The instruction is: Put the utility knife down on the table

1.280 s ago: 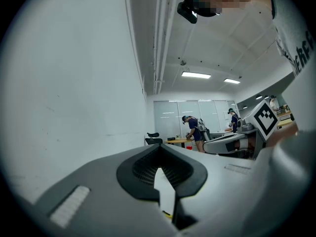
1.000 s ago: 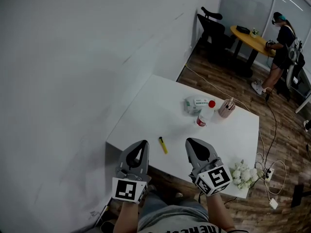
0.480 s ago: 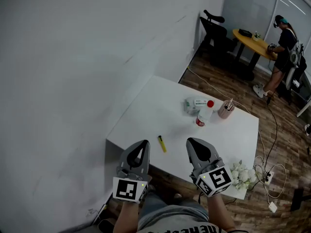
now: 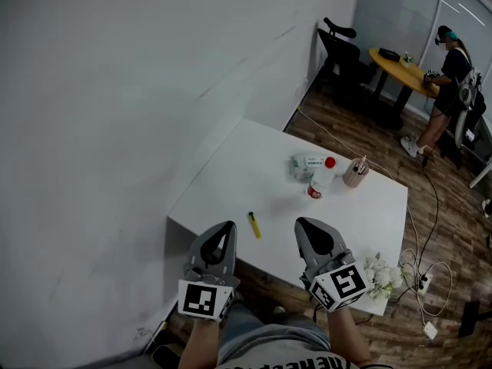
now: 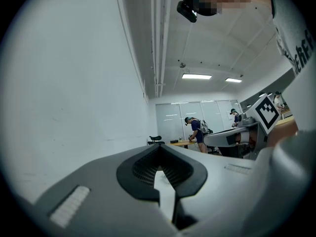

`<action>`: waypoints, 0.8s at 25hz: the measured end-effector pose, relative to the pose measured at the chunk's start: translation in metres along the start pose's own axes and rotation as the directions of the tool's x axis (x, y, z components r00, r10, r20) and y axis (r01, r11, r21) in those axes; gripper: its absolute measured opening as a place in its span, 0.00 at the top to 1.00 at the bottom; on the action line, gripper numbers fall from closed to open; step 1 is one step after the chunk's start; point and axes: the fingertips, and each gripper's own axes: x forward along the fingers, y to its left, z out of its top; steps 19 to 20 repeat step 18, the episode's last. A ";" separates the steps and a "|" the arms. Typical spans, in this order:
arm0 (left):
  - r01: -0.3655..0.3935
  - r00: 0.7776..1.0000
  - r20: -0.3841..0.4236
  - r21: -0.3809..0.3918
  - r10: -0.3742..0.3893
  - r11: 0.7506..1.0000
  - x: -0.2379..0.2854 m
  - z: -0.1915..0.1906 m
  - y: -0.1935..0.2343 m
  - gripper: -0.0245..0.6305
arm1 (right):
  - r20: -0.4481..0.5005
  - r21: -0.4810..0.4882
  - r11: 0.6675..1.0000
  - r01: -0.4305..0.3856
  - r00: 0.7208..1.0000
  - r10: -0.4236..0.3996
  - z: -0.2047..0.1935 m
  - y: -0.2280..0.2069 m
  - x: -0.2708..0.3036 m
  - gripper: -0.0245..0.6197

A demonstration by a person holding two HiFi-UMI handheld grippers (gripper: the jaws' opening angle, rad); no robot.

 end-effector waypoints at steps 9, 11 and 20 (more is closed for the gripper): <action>-0.012 1.000 -0.005 -0.001 0.012 1.000 -0.005 -0.002 -0.005 0.94 | -0.005 0.000 1.000 -0.002 1.000 0.002 -0.001 0.000 -0.005 0.96; -0.017 1.000 -0.002 -0.004 0.017 1.000 -0.006 -0.002 -0.004 0.94 | -0.009 -0.003 1.000 -0.003 1.000 0.003 0.000 0.000 -0.005 0.96; -0.029 1.000 -0.007 -0.001 0.029 1.000 -0.007 -0.002 -0.002 0.94 | -0.011 0.000 1.000 -0.019 1.000 0.019 -0.001 0.002 -0.002 0.96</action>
